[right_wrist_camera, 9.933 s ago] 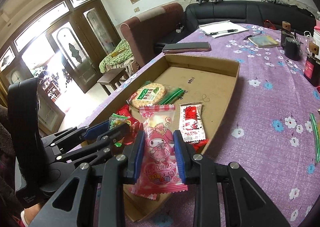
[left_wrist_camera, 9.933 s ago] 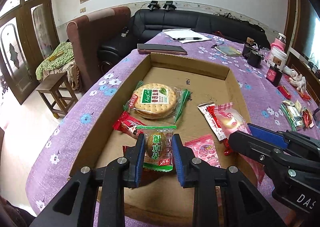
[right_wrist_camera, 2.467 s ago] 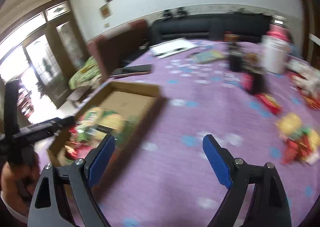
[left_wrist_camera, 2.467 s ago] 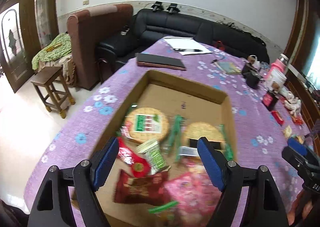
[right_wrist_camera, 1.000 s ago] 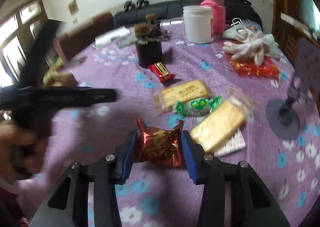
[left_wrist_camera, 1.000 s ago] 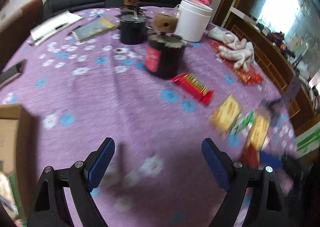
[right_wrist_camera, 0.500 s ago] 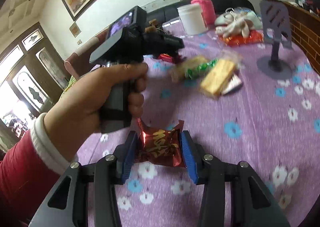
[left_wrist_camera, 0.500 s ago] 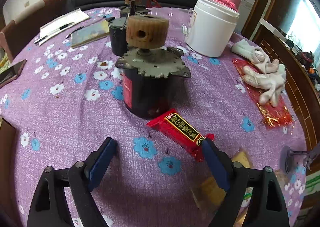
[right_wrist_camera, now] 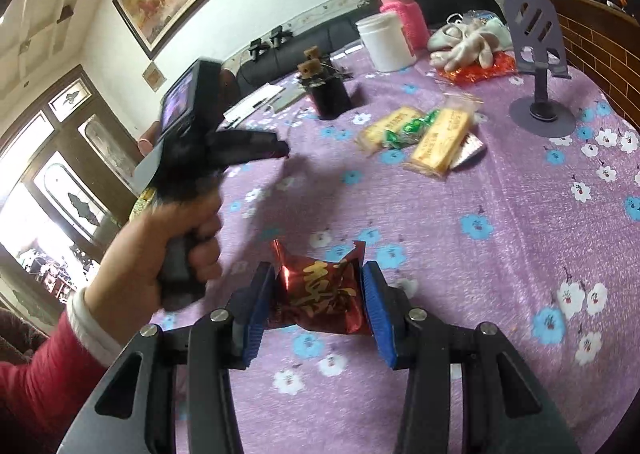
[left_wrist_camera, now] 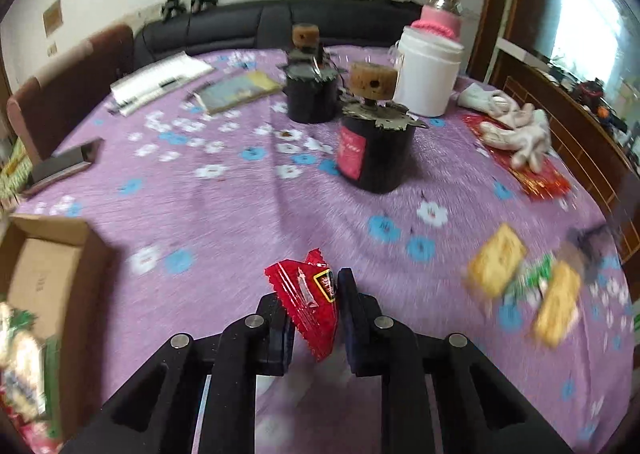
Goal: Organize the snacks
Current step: 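Carry both red packets into the box and open both tools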
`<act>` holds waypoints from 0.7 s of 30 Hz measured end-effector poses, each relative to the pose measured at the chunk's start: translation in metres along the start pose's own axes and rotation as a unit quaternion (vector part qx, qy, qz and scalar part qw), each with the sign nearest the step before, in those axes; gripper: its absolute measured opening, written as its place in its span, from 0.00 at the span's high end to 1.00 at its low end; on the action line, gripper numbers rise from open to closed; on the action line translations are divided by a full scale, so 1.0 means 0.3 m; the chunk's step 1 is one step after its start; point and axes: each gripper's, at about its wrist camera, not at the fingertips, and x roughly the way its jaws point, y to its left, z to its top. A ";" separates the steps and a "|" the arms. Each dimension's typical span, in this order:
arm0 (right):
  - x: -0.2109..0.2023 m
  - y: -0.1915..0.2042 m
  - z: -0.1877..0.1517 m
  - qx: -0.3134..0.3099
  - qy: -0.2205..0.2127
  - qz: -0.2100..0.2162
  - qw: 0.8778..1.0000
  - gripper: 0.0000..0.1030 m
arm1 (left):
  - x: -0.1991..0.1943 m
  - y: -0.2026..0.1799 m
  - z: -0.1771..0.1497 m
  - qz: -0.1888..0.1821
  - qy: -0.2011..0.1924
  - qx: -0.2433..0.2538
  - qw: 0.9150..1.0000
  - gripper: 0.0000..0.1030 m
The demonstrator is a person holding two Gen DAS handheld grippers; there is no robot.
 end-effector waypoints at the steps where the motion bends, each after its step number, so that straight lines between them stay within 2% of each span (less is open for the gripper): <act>1: -0.006 0.011 -0.003 -0.001 -0.002 0.002 1.000 0.57 | -0.038 0.014 -0.025 0.001 -0.007 0.006 1.000 0.81; 9: 0.010 0.122 -0.031 -0.013 -0.008 0.025 1.000 0.57 | -0.302 0.119 -0.196 0.052 -0.047 0.042 0.997 0.81; 16: 0.045 0.260 -0.051 -0.038 0.001 0.045 0.998 0.57 | -0.441 0.250 -0.277 0.076 -0.068 0.025 0.994 0.80; 21: 0.068 0.353 -0.056 -0.059 0.007 0.060 0.996 0.57 | -0.486 0.347 -0.317 0.090 -0.073 0.007 0.993 0.80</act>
